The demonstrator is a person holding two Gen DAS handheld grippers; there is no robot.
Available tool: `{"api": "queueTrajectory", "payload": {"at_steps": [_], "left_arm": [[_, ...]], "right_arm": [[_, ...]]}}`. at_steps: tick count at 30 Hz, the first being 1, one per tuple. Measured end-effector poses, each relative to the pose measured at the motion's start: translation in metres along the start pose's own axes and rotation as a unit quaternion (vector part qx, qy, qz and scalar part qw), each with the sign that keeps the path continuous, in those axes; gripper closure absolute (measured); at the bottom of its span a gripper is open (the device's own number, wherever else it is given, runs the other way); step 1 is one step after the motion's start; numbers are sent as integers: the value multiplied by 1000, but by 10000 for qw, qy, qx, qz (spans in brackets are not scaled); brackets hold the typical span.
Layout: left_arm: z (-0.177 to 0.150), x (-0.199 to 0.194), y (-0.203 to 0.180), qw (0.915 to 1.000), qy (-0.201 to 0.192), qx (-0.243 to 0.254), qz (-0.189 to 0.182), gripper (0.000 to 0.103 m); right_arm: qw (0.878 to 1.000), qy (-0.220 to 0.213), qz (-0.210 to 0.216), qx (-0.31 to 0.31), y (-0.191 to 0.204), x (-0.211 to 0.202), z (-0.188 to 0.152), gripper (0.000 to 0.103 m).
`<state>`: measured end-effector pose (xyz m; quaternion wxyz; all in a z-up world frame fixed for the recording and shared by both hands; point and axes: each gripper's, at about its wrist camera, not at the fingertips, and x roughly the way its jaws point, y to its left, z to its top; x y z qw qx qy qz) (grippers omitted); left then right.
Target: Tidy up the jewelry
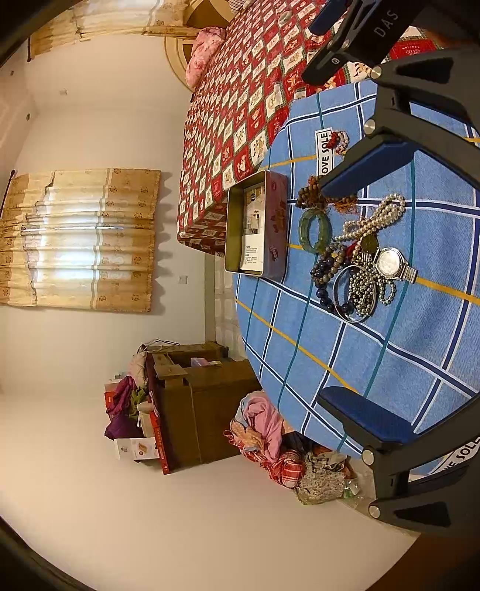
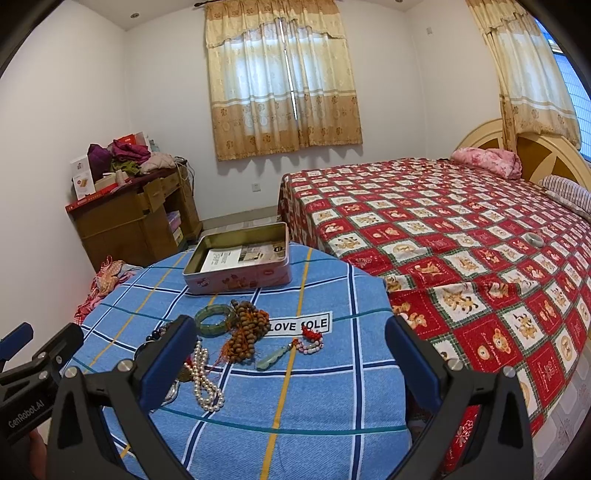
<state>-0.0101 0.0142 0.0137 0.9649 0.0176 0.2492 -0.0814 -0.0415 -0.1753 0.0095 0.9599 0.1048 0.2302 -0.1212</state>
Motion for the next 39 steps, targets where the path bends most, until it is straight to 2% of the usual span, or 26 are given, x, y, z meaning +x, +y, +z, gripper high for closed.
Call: {"api": "queueTrajectory", "payload": {"at_steps": [16,29,35,37,39], "left_arm": [[3,-4,2,9999,-110,-3,-80,1],[2,2,8,9999,-57,-70,-93,1],[-10,9,13,9999,64,-21,-154,1],[-16,16,19,9997,210,-54,-134,1],[-23,25,25,9991,393,-123,-102,1]], "right_arm": [[10000,-78,-4,-21,1,-4,1,0],[10000,-22,23,-66,4,0,2,0],[9997,87,143,-159,9,9,-2,0],[9994,194,220,-173,10,15,-5,8],[9990,327,251,-185,10,22,-8,11]]}}
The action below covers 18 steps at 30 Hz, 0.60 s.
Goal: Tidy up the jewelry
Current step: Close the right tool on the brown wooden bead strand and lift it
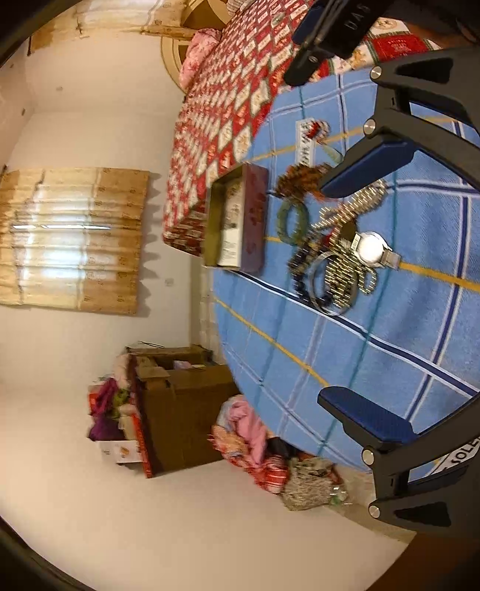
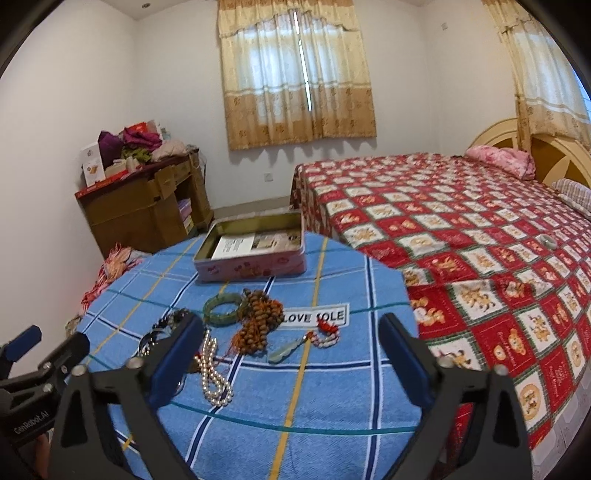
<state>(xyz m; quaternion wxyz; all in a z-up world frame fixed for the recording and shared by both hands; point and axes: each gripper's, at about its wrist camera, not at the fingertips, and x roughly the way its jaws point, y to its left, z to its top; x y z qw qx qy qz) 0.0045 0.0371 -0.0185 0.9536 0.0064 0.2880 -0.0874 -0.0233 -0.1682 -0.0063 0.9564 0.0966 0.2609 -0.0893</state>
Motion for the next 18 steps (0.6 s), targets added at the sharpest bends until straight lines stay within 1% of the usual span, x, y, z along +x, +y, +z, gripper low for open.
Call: {"api": "queueTrajectory", "payload": {"at_steps": [3,5,7,8,11,13,14,15,16,17,18], "left_arm": [[-7,13,8,9998,152,-91,82,1],[-12,23,12,9995,256,-68,173,1],[-13,35,18,9987,348,-51,374,1],[-13,40,21,9983,379,-77,434,1],[-8,53,34,9975,400,-169,550,1],[-1,63,41,9963,381,-184,754,1],[2,67,44,9956,380,-200,834,4],[6,72,50,9950,376,-257,883,12],[8,75,53,9949,408,-299,871,16],[8,78,56,9948,455,-338,845,19],[9,82,59,9948,505,-395,794,19]], "right_arm": [[9996,255,87,33,-3,14,-6,12],[9985,523,186,44,-6,27,-9,15],[9971,708,277,66,-7,36,-11,23],[9962,802,326,58,-8,43,-10,25],[9934,1023,514,113,-11,61,-1,26],[9919,1060,661,232,-13,72,7,26],[9914,1070,706,267,-13,77,11,26],[9913,1070,721,245,-11,84,13,26],[9905,1147,742,144,-6,94,14,26],[9894,1249,738,79,-2,103,14,26],[9884,1325,737,47,2,111,13,26]]}}
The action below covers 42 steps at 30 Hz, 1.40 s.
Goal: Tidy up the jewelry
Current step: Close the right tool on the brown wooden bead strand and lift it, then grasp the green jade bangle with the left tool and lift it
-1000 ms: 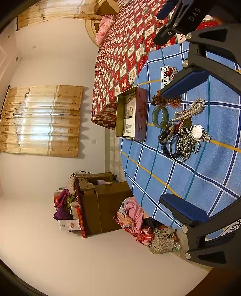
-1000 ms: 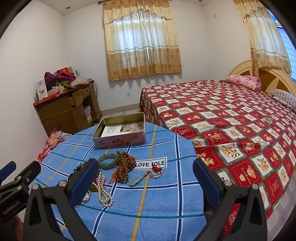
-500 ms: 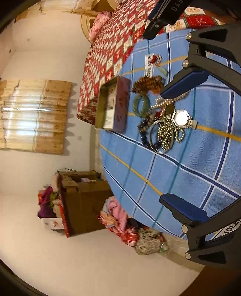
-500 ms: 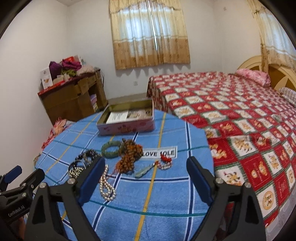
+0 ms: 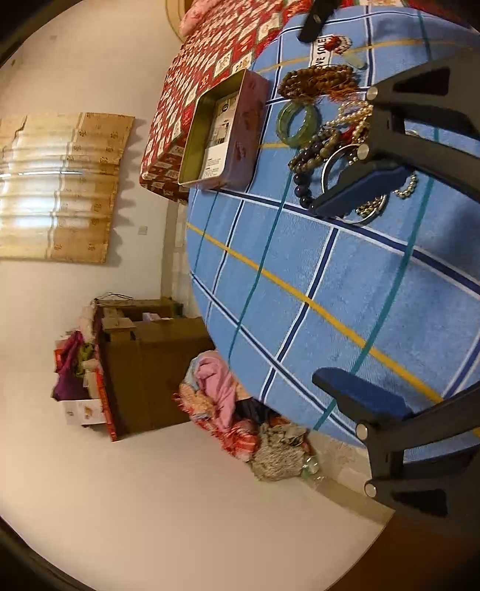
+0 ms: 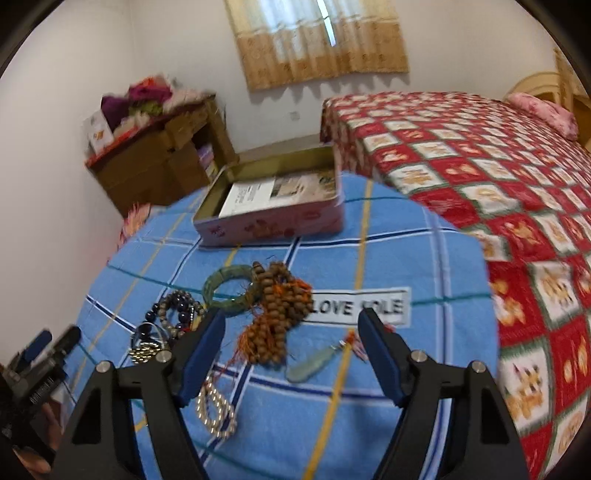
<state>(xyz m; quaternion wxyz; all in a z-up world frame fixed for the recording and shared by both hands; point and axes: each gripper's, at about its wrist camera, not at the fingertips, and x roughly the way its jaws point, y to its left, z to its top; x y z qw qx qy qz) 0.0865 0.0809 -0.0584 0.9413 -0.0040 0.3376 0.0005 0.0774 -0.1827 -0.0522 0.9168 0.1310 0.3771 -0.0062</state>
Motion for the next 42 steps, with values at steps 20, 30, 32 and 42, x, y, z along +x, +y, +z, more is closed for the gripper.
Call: {"api": "queueTrajectory", "payload": {"at_steps": [20,30,32,42], "left_arm": [[-1,9,5,9963,409,-348,-672,18],[11,11,-18,9837,678,-568,-1565,17],[18,19,-36,9779,862,-517,-1833,17],[48,64,-141,9705,1144,918,-1912,17]], "right_arm": [[9996,247,90,-115,0,25,8,82],[9959,-615,648,133,-6,-48,20,82],[9958,-597,644,243,-11,-47,18,82],[9935,-1057,370,197,-30,-69,19,82]]}}
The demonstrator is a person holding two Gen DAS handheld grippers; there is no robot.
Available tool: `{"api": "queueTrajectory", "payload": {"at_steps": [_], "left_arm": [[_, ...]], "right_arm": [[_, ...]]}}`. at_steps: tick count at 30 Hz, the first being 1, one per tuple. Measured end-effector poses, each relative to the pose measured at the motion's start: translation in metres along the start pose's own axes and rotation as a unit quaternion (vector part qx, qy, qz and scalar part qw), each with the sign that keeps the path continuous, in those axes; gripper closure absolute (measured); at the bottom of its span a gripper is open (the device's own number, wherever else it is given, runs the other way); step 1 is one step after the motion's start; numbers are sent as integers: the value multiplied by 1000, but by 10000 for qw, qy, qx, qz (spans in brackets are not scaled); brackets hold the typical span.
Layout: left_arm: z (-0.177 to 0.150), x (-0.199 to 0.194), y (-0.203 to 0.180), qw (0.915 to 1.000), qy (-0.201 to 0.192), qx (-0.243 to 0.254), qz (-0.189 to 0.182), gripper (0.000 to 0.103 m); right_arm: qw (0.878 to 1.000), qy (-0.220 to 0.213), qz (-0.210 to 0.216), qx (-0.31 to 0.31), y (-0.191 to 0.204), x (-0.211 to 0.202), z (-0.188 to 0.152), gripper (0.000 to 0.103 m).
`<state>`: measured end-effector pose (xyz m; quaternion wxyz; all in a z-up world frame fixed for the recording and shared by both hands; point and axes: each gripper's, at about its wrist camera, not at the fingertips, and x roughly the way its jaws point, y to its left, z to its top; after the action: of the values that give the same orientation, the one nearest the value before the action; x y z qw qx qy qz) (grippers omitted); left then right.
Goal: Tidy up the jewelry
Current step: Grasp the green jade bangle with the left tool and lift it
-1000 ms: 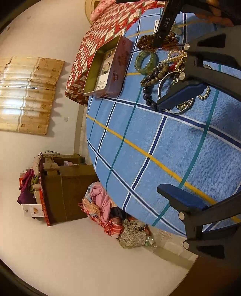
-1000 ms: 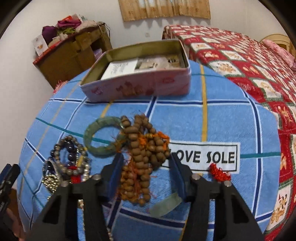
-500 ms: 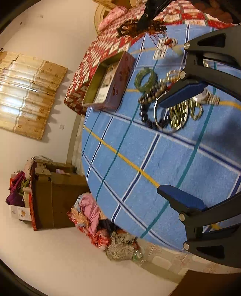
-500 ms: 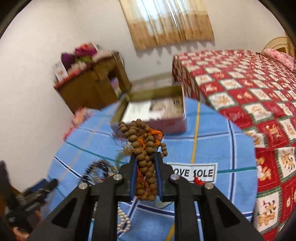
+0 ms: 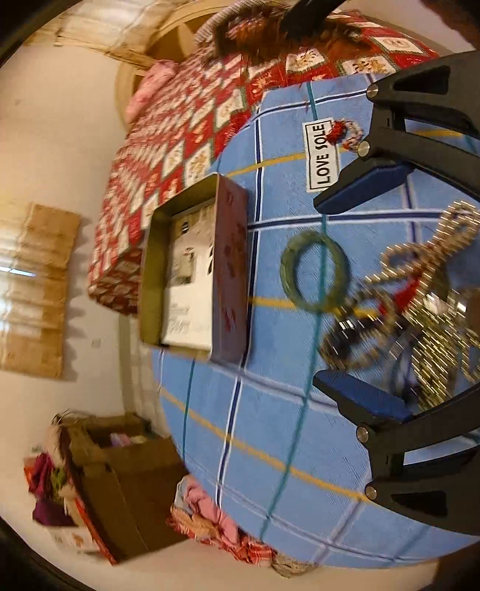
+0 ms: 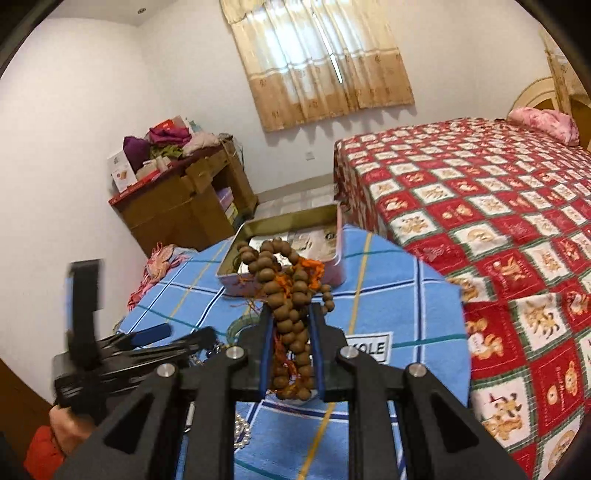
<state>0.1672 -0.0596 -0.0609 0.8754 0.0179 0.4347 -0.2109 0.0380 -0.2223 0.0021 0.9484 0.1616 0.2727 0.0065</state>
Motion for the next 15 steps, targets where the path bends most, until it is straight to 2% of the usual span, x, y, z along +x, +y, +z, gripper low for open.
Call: {"api": "queueTrajectory", "payload": {"at_steps": [2,9,11,13,14,15], "left_arm": [[7,19,-6,9998,182,23,2,17],[8,68,-24,9942,864,372,513,17],[6,70,-25,9938,804,447,629,17],[7,67,-23,9945,792,378,574,18],[6,65,-23,9946,754,410,583,24],[6,62,-23,9952,675,443,547,39]], "right_arm": [[9999,-78,-70,-19,-4,-2,0,82],[9999,-61,-81,108,-18,0,-2,82],[9999,-28,-76,148,-22,1,-4,82],[9998,-7,-73,211,-25,2,-5,82],[9997,-2,-79,227,-26,3,-5,82],[9996,8,-90,250,-28,4,-4,82]]}}
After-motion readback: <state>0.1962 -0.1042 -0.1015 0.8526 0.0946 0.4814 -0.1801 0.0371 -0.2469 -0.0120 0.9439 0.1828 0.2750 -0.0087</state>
